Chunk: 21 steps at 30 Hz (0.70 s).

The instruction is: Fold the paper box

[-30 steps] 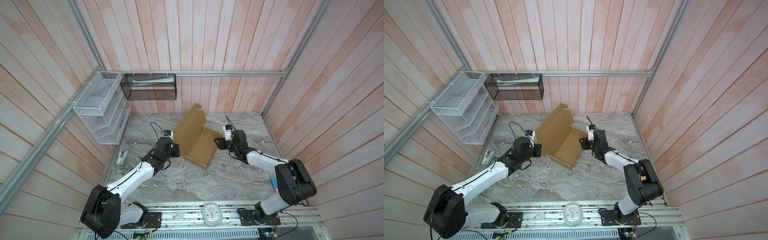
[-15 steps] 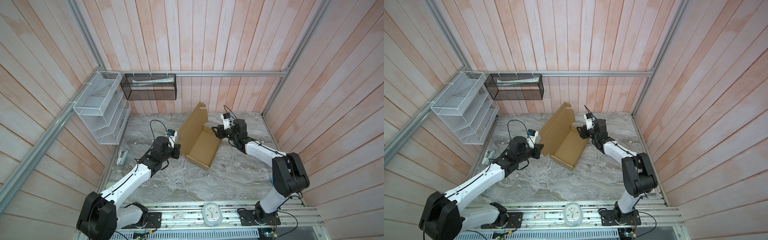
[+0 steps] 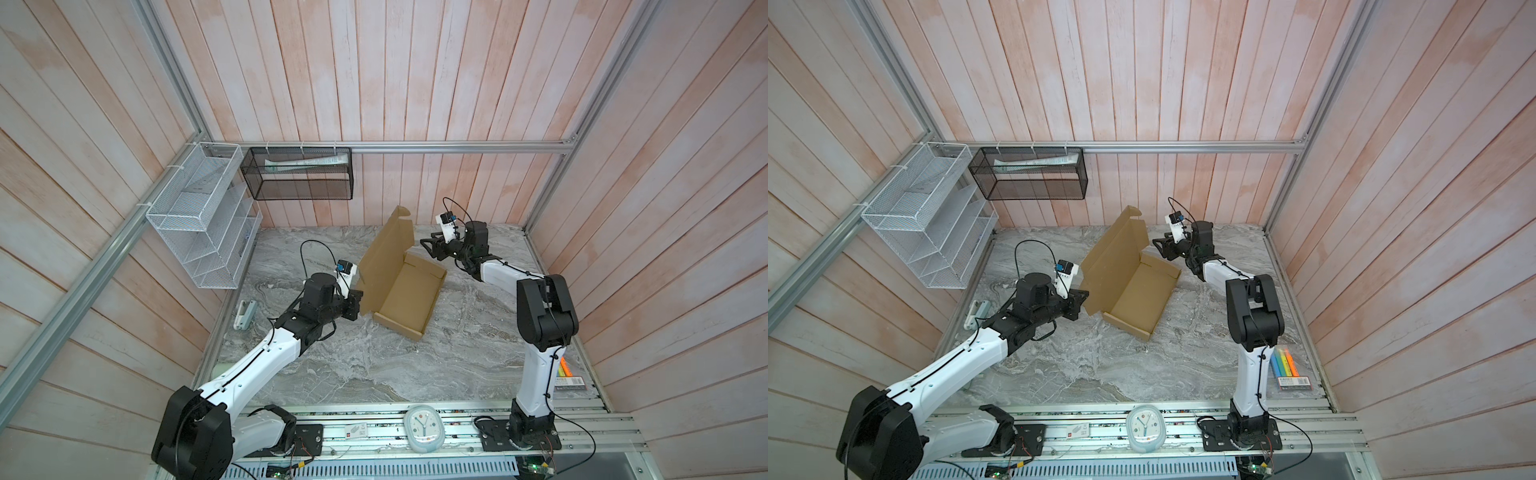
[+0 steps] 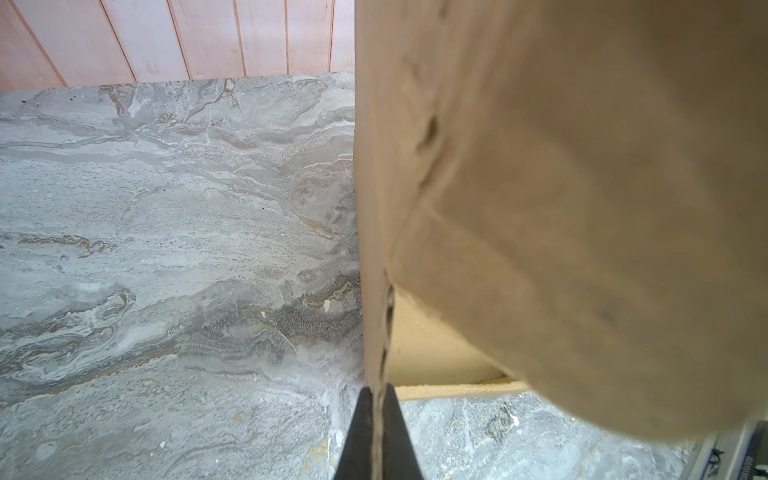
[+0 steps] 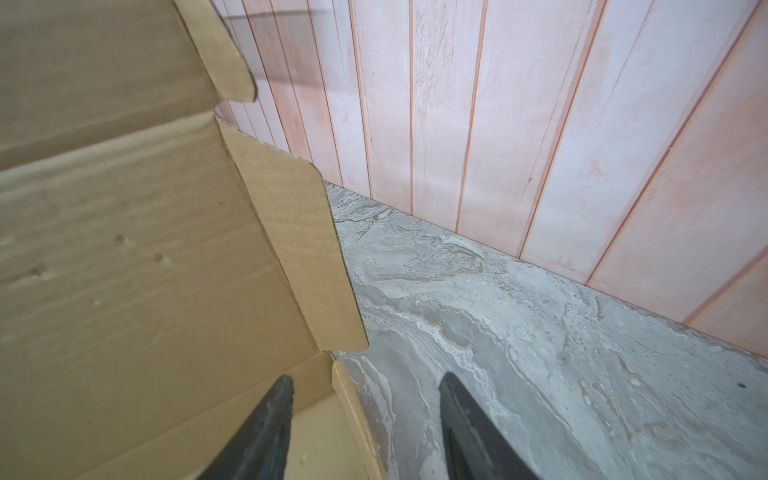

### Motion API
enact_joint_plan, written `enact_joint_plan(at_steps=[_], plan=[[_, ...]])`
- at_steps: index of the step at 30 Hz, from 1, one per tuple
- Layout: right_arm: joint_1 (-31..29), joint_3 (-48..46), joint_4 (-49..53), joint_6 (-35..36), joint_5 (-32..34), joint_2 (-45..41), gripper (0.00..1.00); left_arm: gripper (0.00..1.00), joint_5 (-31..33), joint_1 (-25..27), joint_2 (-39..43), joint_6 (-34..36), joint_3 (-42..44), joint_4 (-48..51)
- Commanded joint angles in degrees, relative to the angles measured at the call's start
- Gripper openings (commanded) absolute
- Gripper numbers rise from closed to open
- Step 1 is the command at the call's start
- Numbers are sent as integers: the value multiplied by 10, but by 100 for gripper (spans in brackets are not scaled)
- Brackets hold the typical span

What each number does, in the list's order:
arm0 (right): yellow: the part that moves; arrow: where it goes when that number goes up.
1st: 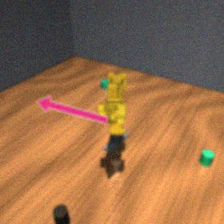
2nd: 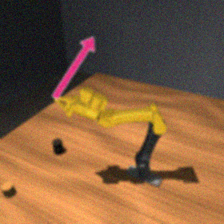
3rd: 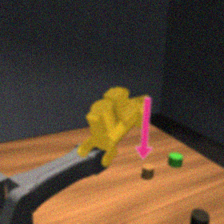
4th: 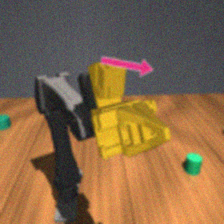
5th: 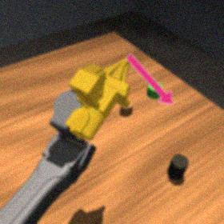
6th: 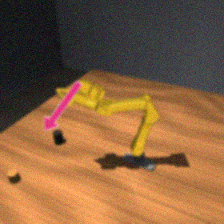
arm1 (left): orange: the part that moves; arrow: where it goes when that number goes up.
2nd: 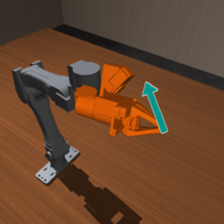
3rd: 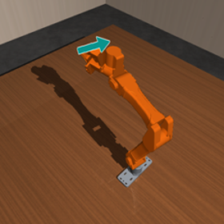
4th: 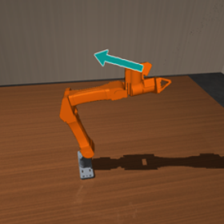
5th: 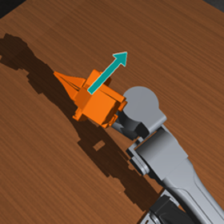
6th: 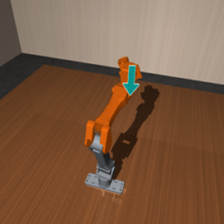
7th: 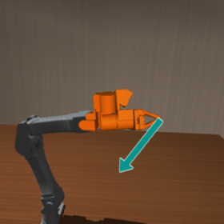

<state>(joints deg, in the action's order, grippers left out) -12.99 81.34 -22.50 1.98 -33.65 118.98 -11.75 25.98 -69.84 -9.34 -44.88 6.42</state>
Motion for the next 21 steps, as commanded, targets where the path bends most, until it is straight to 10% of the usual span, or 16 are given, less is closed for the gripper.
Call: enact_joint_plan(at_steps=[1, 21], plan=[[2, 21, -34, 20, -41, 31, 58, 0, -2, -4, -14, 10, 8, -18], [10, 128, -29, 17, -81, 129, 56, 0, 3, -7, -58, 35, 14, -64]])
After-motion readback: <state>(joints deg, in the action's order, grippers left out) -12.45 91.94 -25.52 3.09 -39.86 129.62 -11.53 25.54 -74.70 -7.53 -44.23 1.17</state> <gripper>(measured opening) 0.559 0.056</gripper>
